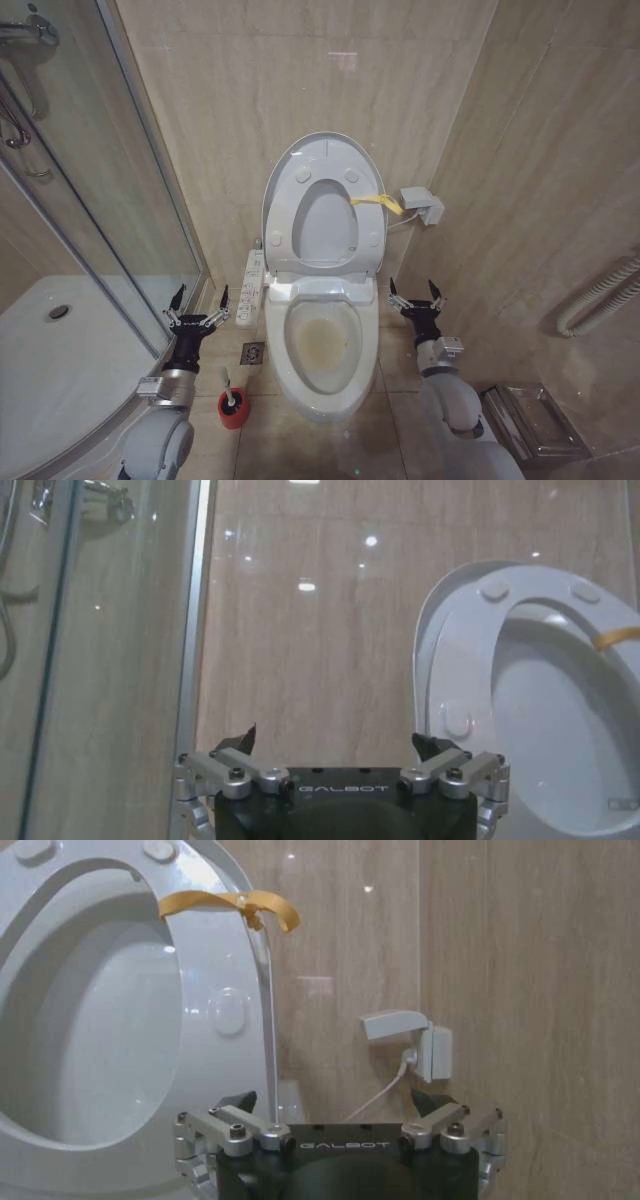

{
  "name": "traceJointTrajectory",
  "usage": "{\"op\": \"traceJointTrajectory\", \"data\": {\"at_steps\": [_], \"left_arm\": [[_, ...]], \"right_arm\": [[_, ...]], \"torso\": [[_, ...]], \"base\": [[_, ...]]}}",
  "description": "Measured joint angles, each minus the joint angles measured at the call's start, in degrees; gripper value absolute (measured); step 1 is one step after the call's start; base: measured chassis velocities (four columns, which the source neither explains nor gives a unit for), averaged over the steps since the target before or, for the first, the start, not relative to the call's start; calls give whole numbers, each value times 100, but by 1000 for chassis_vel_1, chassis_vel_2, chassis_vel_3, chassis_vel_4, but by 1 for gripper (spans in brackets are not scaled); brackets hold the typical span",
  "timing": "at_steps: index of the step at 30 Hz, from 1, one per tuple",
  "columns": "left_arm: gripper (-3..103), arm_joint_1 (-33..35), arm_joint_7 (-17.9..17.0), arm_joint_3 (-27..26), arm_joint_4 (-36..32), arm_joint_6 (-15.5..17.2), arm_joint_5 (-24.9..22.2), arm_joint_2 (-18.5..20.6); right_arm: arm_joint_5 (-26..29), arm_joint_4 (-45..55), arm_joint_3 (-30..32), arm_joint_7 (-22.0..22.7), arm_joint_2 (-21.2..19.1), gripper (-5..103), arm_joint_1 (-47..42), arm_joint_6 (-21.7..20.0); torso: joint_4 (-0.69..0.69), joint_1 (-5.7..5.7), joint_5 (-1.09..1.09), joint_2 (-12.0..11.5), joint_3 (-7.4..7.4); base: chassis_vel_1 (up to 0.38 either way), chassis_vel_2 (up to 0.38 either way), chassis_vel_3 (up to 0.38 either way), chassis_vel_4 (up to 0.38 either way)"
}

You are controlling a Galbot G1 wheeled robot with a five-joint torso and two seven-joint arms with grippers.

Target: Open the toilet lid, clean the toilet bowl with a toilet brush, close the toilet lid, and flush.

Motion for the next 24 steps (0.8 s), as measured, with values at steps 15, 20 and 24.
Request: {"op": "traceJointTrajectory", "data": {"at_steps": [15,20,24], "left_arm": [[100,-29,11,-154,309,-225,225,-220],[100,-12,26,-115,292,-213,300,-263],[100,-8,27,-110,278,-198,308,-269]], "right_arm": [[0,0,0,0,0,100,0,0],[0,0,0,0,0,100,0,0],[0,0,0,0,0,100,0,0]], "torso": [[0,0,0,0,0],[0,0,0,0,0],[0,0,0,0,0]], "base": [[0,0,0,0],[0,0,0,0],[0,0,0,0]]}}
